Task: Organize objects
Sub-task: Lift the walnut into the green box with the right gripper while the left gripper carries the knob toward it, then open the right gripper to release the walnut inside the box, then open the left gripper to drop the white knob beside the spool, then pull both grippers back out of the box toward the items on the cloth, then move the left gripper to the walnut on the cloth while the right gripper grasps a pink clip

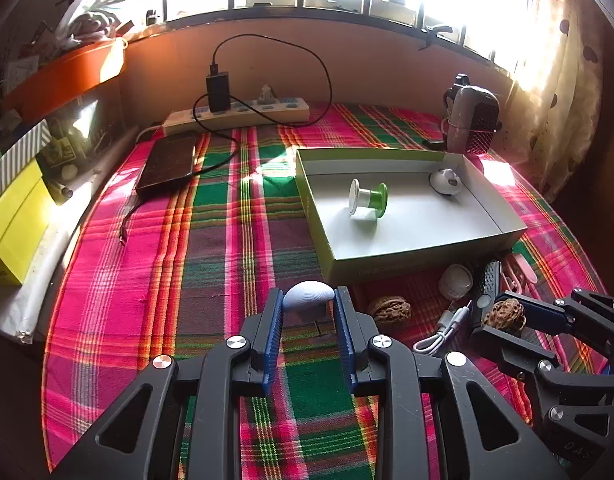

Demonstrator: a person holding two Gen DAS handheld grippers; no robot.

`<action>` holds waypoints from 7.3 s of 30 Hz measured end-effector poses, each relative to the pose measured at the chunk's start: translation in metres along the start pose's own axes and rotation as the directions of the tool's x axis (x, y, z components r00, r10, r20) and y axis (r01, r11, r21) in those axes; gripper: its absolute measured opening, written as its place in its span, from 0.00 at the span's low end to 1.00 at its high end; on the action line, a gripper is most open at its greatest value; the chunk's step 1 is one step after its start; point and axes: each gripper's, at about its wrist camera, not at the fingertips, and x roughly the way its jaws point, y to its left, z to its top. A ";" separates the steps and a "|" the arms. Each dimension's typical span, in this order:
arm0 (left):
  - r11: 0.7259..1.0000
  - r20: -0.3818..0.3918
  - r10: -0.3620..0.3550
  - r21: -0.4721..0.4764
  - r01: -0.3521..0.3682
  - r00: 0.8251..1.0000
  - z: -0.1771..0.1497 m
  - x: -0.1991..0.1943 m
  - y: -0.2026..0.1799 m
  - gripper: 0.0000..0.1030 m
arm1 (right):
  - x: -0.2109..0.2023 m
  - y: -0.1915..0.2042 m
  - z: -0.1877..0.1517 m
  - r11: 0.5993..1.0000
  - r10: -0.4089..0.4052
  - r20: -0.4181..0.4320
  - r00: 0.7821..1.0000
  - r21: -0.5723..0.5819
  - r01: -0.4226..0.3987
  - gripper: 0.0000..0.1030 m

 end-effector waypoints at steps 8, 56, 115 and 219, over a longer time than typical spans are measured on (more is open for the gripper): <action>1.000 0.004 -0.020 0.015 0.020 1.000 0.016 0.005 -0.010 0.23 | -0.004 -0.029 0.027 0.999 -0.027 0.033 0.999 0.039 0.025 0.33; 0.998 -0.088 -0.050 0.022 0.052 0.995 0.061 0.093 -0.043 0.23 | 0.142 -0.083 0.129 0.999 -0.008 -0.157 0.988 0.044 0.015 0.33; 0.999 -0.079 -0.021 0.038 0.024 0.997 0.058 0.091 -0.047 0.30 | 0.143 -0.089 0.135 0.995 -0.027 -0.169 0.985 0.086 0.042 0.48; 0.994 -0.094 -0.110 -0.012 0.110 0.989 -0.013 0.033 -0.030 0.34 | 0.009 -0.127 -0.013 0.955 -0.206 -0.086 0.975 0.201 0.219 0.48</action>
